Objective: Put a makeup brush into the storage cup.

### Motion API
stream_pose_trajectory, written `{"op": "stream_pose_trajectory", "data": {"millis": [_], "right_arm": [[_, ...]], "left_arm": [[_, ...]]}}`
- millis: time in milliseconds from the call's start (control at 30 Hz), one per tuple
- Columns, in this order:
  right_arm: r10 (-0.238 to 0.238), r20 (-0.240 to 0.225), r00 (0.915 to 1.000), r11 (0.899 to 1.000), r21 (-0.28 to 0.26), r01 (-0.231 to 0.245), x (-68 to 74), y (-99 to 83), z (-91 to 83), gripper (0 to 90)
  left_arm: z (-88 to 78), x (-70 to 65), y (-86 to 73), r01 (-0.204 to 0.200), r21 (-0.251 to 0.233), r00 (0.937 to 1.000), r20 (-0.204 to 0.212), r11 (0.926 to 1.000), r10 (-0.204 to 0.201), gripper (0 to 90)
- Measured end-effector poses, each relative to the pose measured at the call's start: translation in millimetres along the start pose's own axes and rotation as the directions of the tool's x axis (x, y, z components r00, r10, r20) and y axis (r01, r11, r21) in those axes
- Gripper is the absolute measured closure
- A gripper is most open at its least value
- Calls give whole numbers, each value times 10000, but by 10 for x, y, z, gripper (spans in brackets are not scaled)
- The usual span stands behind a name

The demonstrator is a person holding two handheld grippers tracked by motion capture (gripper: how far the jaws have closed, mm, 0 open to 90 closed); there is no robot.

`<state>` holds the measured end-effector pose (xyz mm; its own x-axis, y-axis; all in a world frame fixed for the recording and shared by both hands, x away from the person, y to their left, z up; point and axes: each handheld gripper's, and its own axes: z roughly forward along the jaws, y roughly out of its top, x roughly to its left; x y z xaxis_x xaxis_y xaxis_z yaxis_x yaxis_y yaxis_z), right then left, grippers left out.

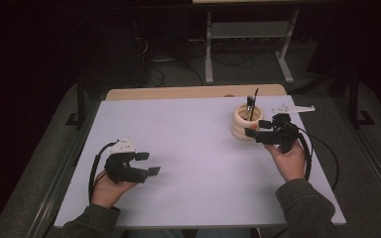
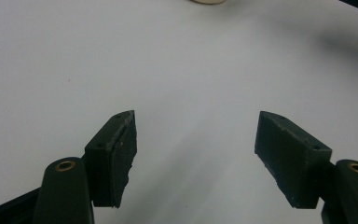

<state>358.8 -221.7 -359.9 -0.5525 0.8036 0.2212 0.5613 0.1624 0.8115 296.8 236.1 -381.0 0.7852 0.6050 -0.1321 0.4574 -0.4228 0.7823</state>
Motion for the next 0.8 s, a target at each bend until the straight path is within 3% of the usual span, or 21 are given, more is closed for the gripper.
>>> {"op": "stream_pose_trajectory", "data": {"millis": [400, 800], "right_arm": [[-215, -174, 9996, 9994, -264, 210, 65, -88, -63, 289], [-259, -443, 9987, 9993, -295, 246, 133, -255, -123, 281]], "left_arm": [[-49, 14, 9, 51, -95, 10000, -26, 9999, -51, 274], [-38, 9, -2, 9, -82, 9994, -339, 10000, -12, 251]]}}
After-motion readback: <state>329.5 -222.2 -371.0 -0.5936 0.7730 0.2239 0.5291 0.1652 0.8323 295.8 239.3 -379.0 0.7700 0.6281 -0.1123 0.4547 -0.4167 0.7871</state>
